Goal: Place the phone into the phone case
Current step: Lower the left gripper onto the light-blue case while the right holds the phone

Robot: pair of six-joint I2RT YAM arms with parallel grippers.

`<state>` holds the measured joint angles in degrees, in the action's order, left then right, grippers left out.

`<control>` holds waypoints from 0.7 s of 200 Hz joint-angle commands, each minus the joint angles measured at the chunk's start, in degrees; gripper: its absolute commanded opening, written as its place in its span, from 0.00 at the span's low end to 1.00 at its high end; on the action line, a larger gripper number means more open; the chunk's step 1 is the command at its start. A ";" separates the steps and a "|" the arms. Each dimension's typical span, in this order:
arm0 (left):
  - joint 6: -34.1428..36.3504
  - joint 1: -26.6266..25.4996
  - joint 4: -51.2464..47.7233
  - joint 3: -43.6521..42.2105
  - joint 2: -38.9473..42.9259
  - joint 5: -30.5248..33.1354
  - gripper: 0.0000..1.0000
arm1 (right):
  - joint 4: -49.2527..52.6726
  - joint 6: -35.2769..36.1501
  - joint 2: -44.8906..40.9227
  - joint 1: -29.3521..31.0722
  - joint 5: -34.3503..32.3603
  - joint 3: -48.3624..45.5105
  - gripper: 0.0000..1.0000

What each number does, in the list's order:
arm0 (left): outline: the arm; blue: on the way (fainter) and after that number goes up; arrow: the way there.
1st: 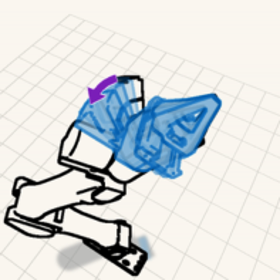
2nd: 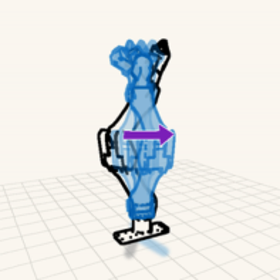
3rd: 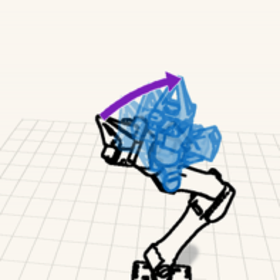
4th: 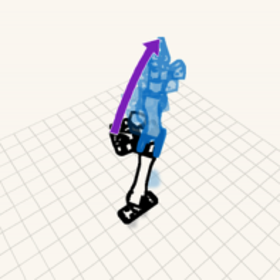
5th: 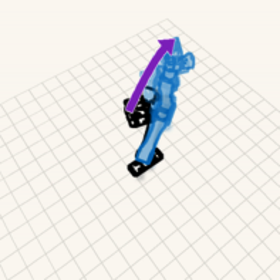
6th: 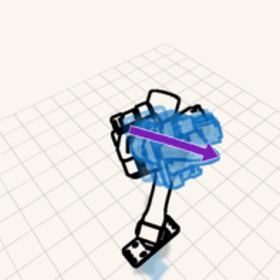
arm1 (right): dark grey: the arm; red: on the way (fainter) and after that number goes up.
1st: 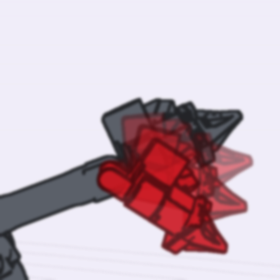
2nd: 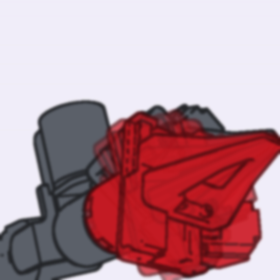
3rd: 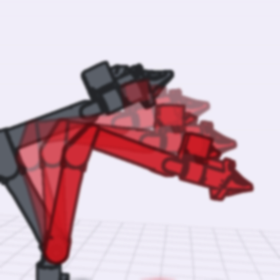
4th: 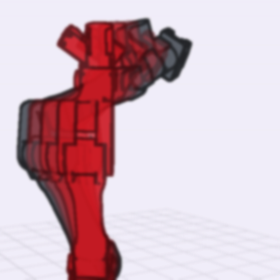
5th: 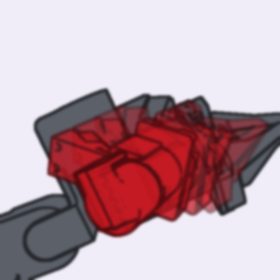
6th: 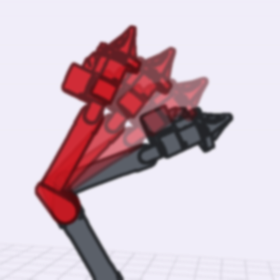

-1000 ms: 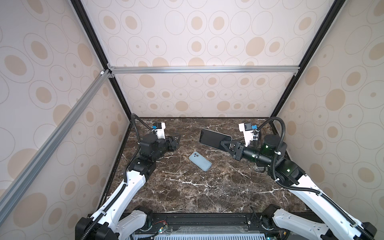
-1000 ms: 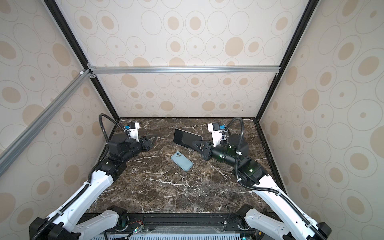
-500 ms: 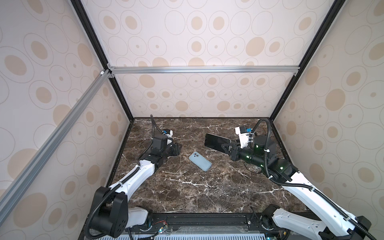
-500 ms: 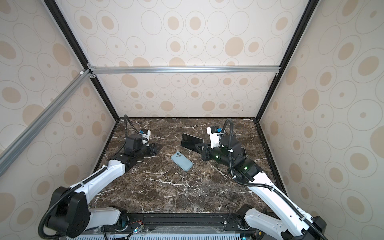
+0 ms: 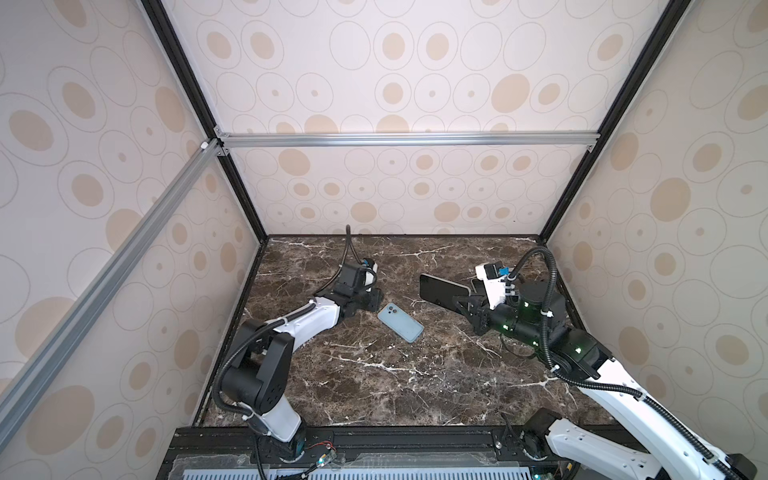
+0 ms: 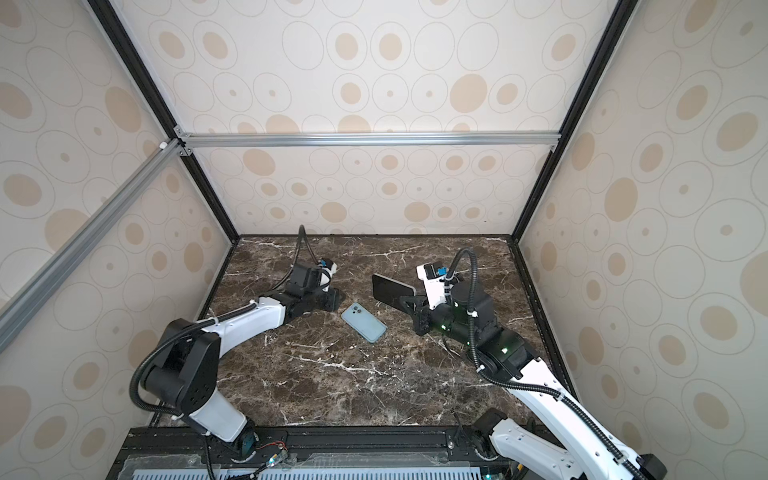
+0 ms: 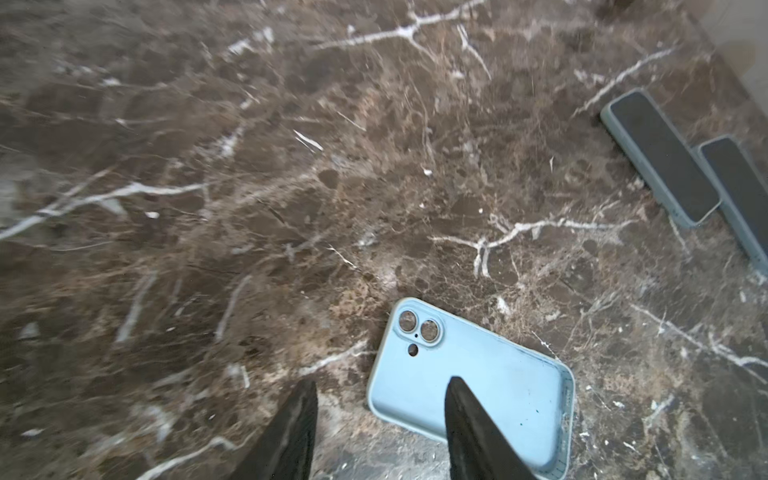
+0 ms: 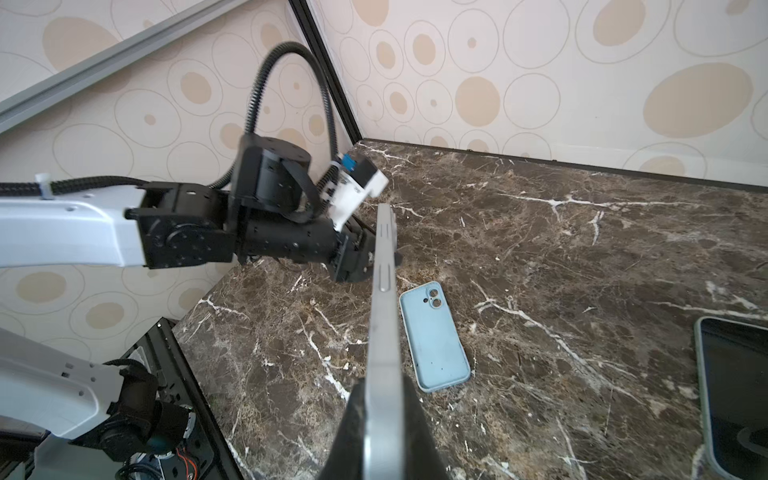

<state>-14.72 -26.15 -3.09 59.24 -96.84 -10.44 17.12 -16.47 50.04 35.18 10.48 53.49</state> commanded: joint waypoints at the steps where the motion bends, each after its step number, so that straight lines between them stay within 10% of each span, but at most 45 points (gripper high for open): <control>1: 0.92 -1.79 -0.61 5.27 -4.75 2.99 0.46 | -5.05 -0.65 0.68 0.02 1.25 -1.42 0.00; 67: -1.86 -4.28 -4.44 7.82 -9.10 8.53 0.43 | -6.02 -5.90 4.78 -0.62 -4.72 1.54 0.00; 96: -3.49 -5.66 -9.13 14.32 -10.19 8.28 0.42 | -28.03 -11.36 6.30 -0.80 1.33 -5.97 0.00; 140: -3.32 -5.66 -8.15 14.01 -6.46 9.09 0.41 | -2.05 -3.67 5.40 -1.08 -0.39 5.63 0.00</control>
<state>-17.32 -31.55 -10.70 72.53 -105.45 -2.81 9.87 -23.49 57.91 34.37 10.11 52.86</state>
